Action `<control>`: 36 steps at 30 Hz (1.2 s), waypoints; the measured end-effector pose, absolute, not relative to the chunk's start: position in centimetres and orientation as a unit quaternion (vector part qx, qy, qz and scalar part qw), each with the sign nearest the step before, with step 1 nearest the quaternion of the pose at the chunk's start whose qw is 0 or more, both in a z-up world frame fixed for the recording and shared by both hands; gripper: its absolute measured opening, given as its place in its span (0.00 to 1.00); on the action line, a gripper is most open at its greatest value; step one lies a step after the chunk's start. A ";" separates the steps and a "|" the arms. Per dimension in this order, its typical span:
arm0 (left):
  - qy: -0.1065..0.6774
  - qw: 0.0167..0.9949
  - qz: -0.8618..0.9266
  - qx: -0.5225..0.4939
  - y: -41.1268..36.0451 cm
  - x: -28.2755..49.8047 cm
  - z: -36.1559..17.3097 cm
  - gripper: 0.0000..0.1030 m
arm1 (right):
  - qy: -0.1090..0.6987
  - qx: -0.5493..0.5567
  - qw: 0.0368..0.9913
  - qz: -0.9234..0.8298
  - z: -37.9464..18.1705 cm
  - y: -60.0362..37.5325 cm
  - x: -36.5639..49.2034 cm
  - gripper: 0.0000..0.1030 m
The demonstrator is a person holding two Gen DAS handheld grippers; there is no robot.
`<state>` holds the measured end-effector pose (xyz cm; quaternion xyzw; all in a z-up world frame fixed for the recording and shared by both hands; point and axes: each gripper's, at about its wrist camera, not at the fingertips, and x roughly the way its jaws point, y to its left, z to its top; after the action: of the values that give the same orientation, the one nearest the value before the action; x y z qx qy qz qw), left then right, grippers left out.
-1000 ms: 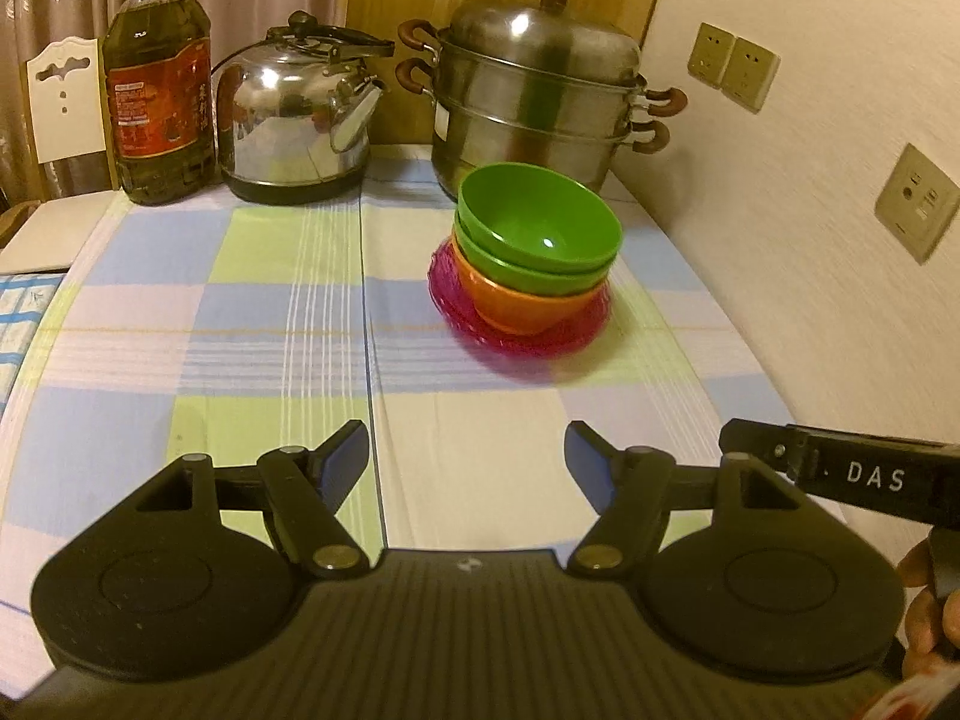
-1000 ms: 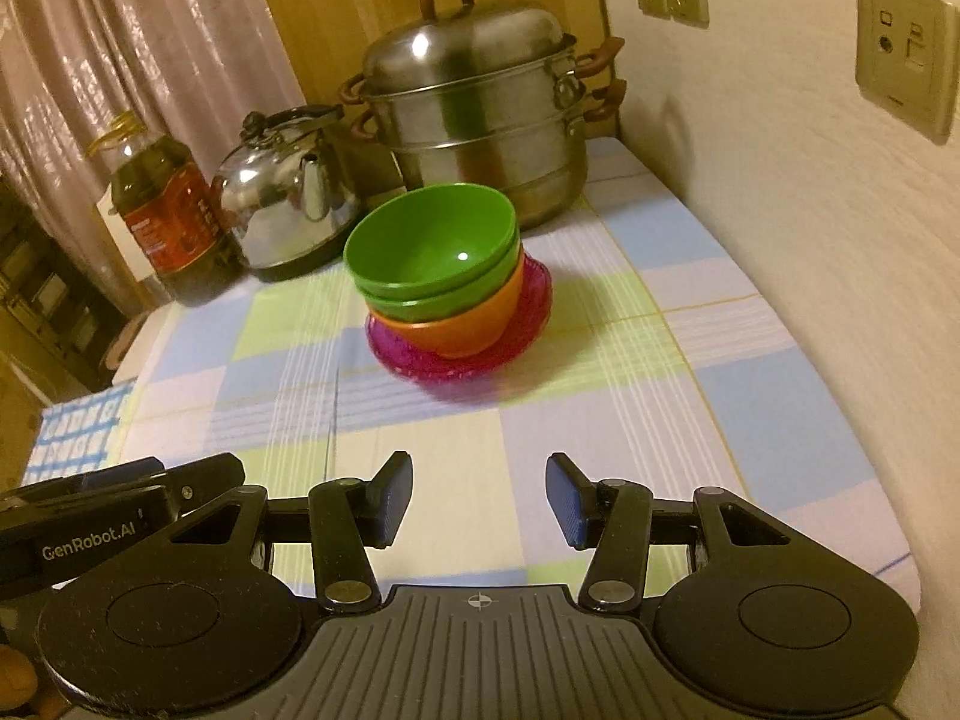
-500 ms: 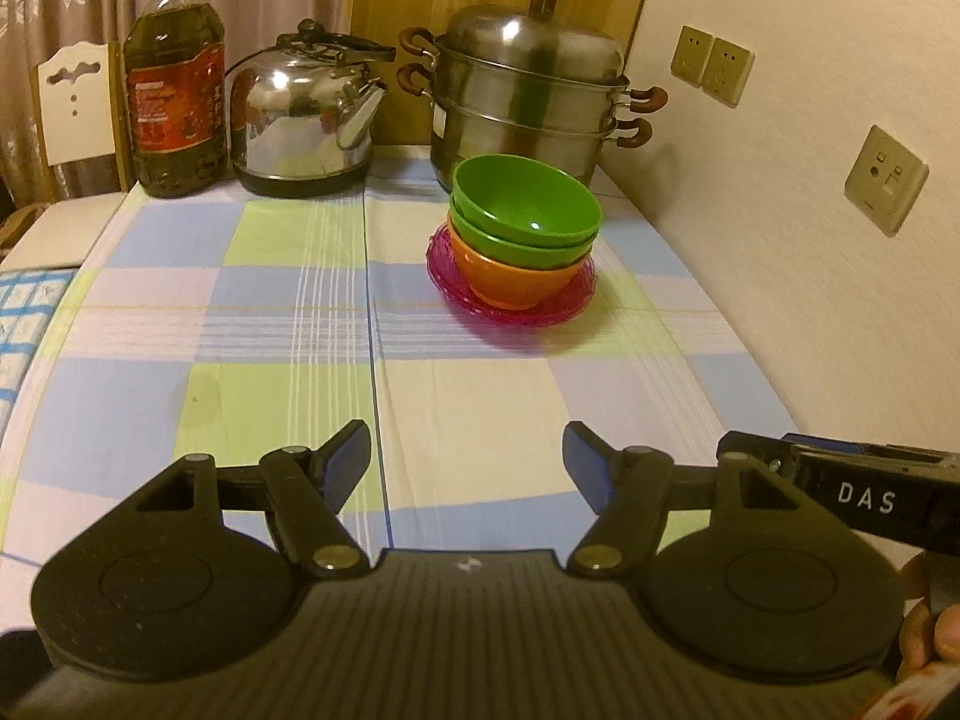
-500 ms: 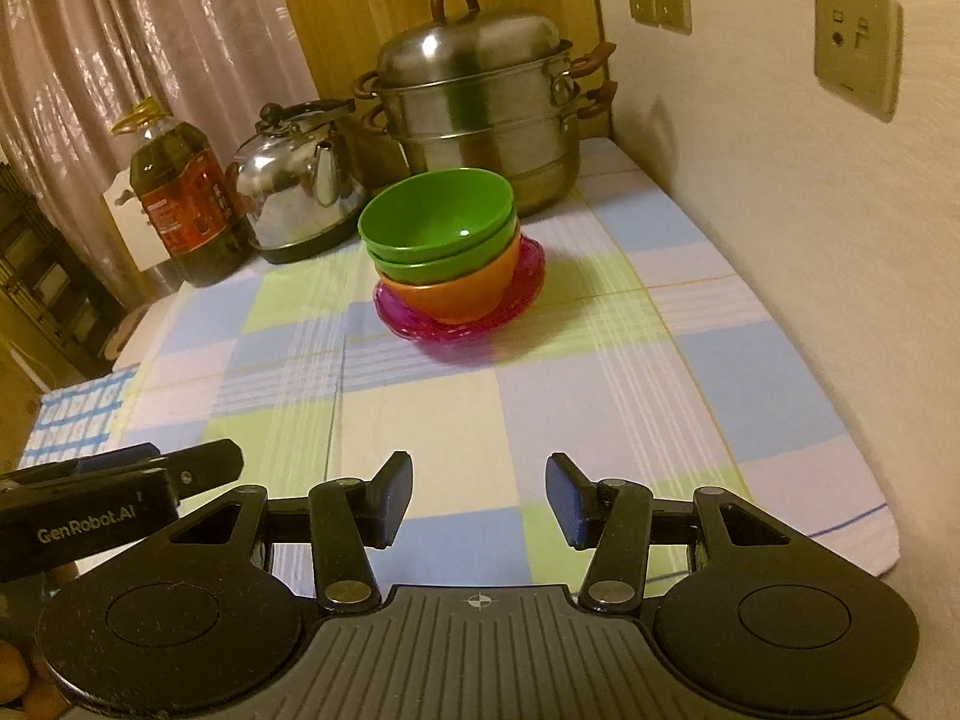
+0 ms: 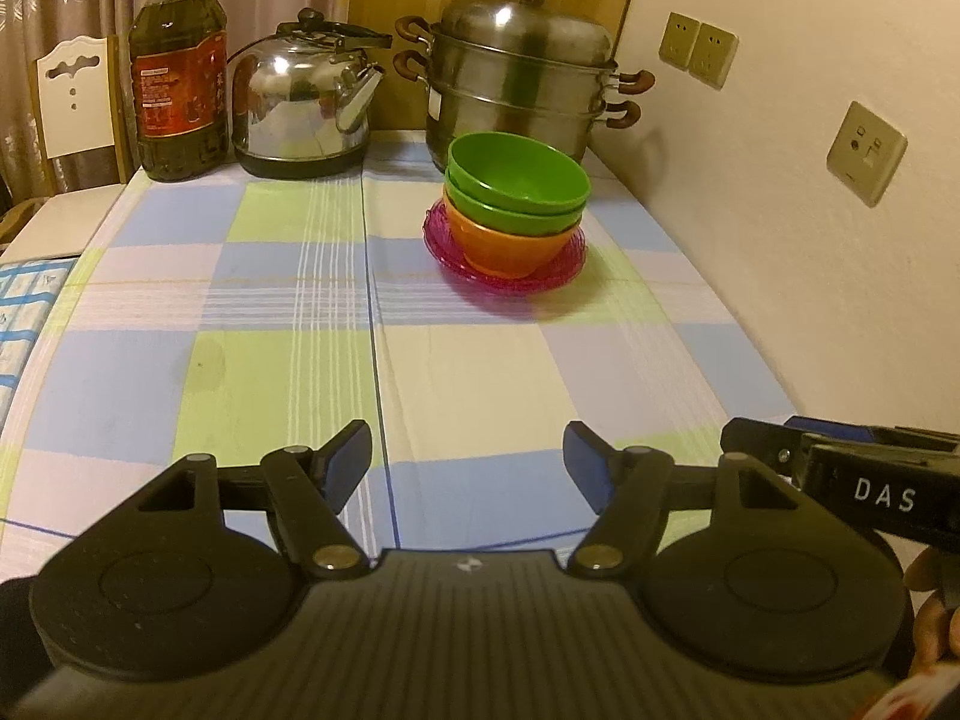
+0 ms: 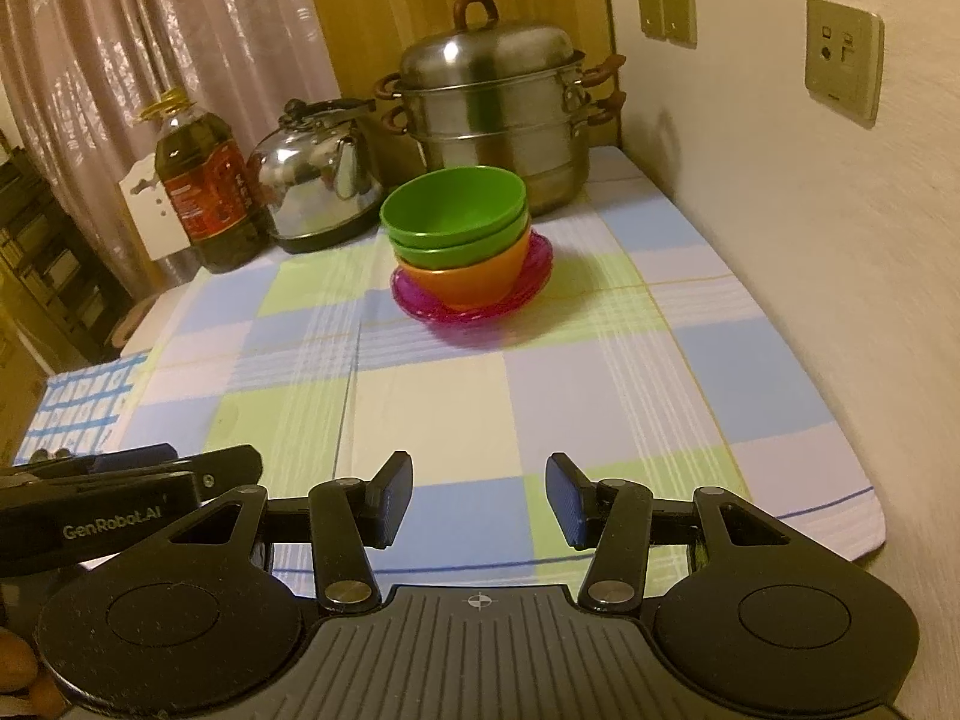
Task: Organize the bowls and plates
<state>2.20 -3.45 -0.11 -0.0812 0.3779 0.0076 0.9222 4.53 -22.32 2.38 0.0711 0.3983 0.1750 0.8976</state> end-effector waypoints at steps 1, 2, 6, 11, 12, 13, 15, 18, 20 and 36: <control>0.379 0.922 0.007 -0.082 -3.4 2.0 -0.2 0.66 | 0.398 0.069 0.898 0.177 2.4 -22.2 4.3 0.48; 0.380 0.921 0.006 -0.080 -3.5 1.9 -0.2 0.66 | 0.398 0.067 0.898 0.178 2.4 -22.1 4.1 0.48; 0.381 0.922 0.004 -0.073 -3.6 1.1 -0.2 0.66 | 0.397 0.060 0.898 0.179 2.3 -21.7 3.5 0.48; 0.382 0.921 0.001 -0.073 -3.8 0.7 0.0 0.66 | 0.403 0.057 0.896 0.177 2.0 -21.5 3.2 0.48; 0.382 0.922 0.002 -0.072 -3.9 0.6 0.0 0.66 | 0.403 0.057 0.896 0.178 2.0 -21.5 3.1 0.48; 0.381 0.922 0.002 -0.071 -3.9 0.6 0.1 0.66 | 0.403 0.058 0.896 0.179 1.9 -21.5 3.0 0.48; 0.379 0.923 0.004 -0.070 -4.0 0.5 0.2 0.66 | 0.403 0.058 0.896 0.179 2.0 -21.5 3.0 0.48; 0.376 0.924 0.006 -0.066 -4.0 0.5 0.3 0.66 | 0.400 0.058 0.897 0.178 2.2 -21.5 2.9 0.48; 0.376 0.924 0.008 -0.066 -3.9 0.5 0.3 0.66 | 0.399 0.058 0.898 0.178 2.3 -21.6 2.9 0.48; 0.377 0.924 0.010 -0.066 -4.0 0.5 0.1 0.66 | 0.401 0.059 0.897 0.176 2.3 -21.7 2.9 0.48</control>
<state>0.48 -3.98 0.14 -0.0663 0.3771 0.0099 0.9237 2.92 -21.67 2.28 0.0586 0.4009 0.1760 0.8971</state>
